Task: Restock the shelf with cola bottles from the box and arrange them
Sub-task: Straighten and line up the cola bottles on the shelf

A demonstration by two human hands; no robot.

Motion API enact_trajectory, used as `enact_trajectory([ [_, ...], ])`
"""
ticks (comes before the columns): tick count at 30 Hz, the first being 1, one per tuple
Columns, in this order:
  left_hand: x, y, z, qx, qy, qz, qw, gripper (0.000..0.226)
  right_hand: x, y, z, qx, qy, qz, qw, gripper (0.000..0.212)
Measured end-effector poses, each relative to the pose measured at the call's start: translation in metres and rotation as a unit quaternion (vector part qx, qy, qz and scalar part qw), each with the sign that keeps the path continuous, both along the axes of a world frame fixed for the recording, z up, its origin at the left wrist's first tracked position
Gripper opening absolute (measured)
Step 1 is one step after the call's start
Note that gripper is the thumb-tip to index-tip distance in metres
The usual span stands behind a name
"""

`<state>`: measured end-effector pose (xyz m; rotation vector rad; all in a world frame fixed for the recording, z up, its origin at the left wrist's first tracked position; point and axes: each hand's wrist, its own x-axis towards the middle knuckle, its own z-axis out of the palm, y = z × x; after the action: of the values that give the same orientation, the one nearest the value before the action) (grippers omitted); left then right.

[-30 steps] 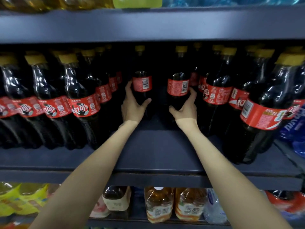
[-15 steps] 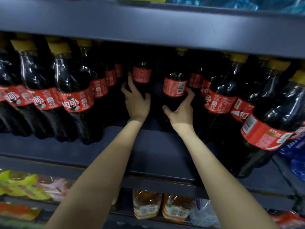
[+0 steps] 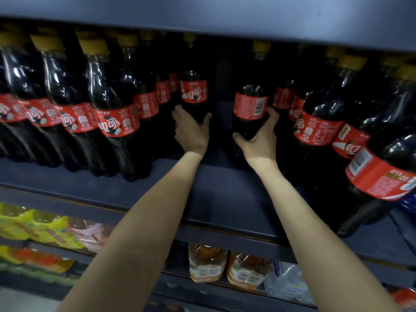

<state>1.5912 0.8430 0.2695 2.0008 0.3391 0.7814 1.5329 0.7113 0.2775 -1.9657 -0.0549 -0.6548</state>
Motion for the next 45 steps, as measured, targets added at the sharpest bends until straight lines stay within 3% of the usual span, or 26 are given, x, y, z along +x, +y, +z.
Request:
enact_trajectory([
  [9,0.033,-0.013,0.001,-0.026,0.013,0.041,0.999,0.071,-0.001,-0.009,-0.001,-0.008,-0.003,0.017,1.000,0.083],
  [15,0.030,-0.011,-0.001,0.038,0.053,0.051,0.997,0.075,-0.004,-0.010,-0.001,-0.020,-0.001,0.009,1.000,0.083],
  [21,0.021,-0.004,-0.001,0.009,0.049,0.016,0.999,0.065,-0.002,-0.003,-0.007,0.010,-0.005,0.006,1.000,0.083],
  [34,0.021,-0.014,-0.004,0.051,0.069,0.065,0.994,0.063,-0.003,-0.005,-0.007,0.013,0.007,0.012,1.000,0.085],
  [39,0.019,-0.007,0.002,-0.005,0.065,0.038,0.997,0.065,-0.002,-0.002,-0.005,-0.011,0.018,-0.038,0.999,0.096],
  [43,-0.005,-0.004,0.014,-0.114,0.082,-0.052,0.989,0.070,-0.003,0.007,-0.001,0.002,0.006,-0.070,0.998,0.090],
  [45,-0.030,-0.002,0.017,-0.177,0.064,-0.124,0.974,0.062,-0.007,0.011,-0.002,0.006,0.001,-0.047,0.999,0.089],
])
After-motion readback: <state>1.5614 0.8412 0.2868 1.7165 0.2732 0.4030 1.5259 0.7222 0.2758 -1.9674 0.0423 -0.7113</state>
